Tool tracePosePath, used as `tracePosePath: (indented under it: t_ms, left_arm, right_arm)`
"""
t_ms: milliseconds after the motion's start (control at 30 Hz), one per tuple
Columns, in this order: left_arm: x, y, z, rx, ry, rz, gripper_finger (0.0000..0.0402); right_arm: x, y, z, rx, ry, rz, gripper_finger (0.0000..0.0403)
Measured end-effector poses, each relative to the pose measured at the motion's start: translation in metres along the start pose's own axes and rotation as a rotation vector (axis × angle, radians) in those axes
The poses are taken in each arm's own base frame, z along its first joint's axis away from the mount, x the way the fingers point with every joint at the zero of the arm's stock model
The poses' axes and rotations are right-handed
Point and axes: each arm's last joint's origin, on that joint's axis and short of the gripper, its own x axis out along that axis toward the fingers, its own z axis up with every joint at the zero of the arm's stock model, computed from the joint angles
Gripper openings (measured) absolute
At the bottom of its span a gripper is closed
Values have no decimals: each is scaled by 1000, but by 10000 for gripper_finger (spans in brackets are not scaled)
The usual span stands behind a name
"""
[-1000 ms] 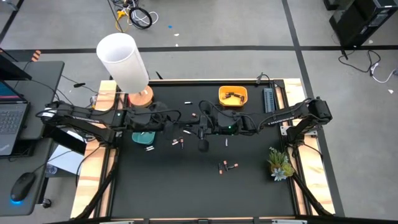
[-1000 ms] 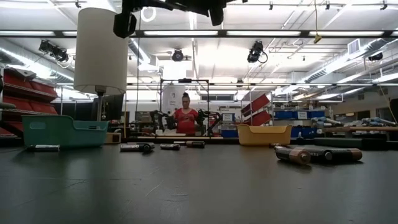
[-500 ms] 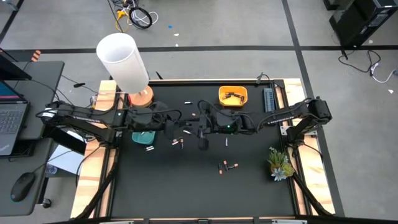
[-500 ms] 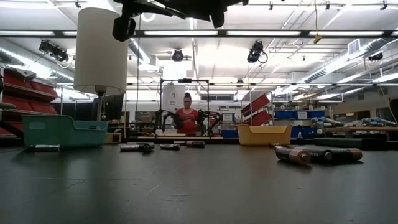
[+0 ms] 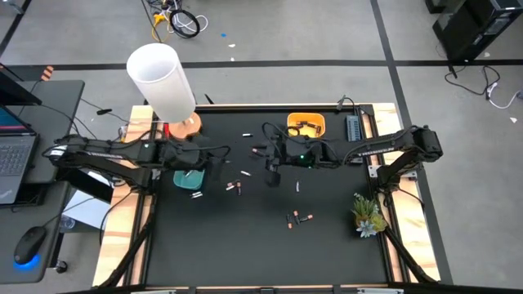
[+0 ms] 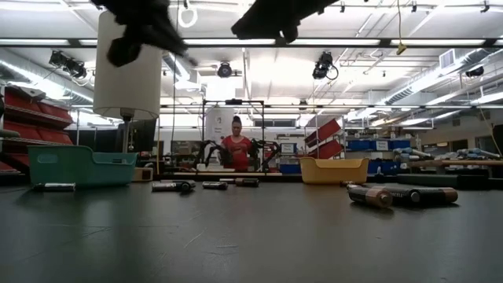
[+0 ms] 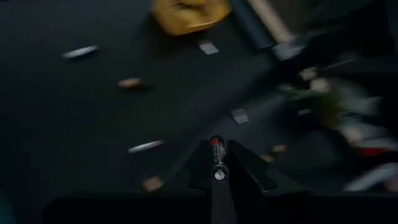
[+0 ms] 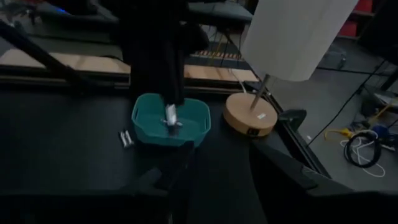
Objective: Sort batteries
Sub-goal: Put the silver battery into the green bin
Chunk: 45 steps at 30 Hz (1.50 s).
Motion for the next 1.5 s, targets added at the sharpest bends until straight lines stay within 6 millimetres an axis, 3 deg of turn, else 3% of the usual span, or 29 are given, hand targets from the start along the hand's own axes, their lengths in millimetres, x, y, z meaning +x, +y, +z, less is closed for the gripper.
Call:
tracePosePath:
  t_ms: [300, 567, 800, 1067, 1167, 1367, 1500]
  left_arm:
    - [-18, 45, -16, -1, 196, 411, 38]
    - [-11, 54, -26, 26, 303, 605, 41]
    - [-1, 55, -32, 37, 386, 661, 61]
    - [-1, 54, -34, 74, 449, 634, 138]
    - [2, 49, -33, 116, 475, 557, 145]
    - [11, 17, -31, 253, 393, 236, 146]
    - [24, 7, -44, 355, 428, 197, 147]
  right_arm:
    - [-2, 1, -9, 55, 90, 17, 159]
    - [-1, 2, -12, 70, 99, 29, 159]
    - [-1, 4, -12, 93, 98, 63, 156]
    - [-2, 8, -12, 118, 99, 80, 156]
    - [-3, 11, -13, 113, 115, 116, 156]
    - [-8, 11, -12, 167, 212, 150, 156]
    - [-12, 9, -4, 216, 260, 141, 153]
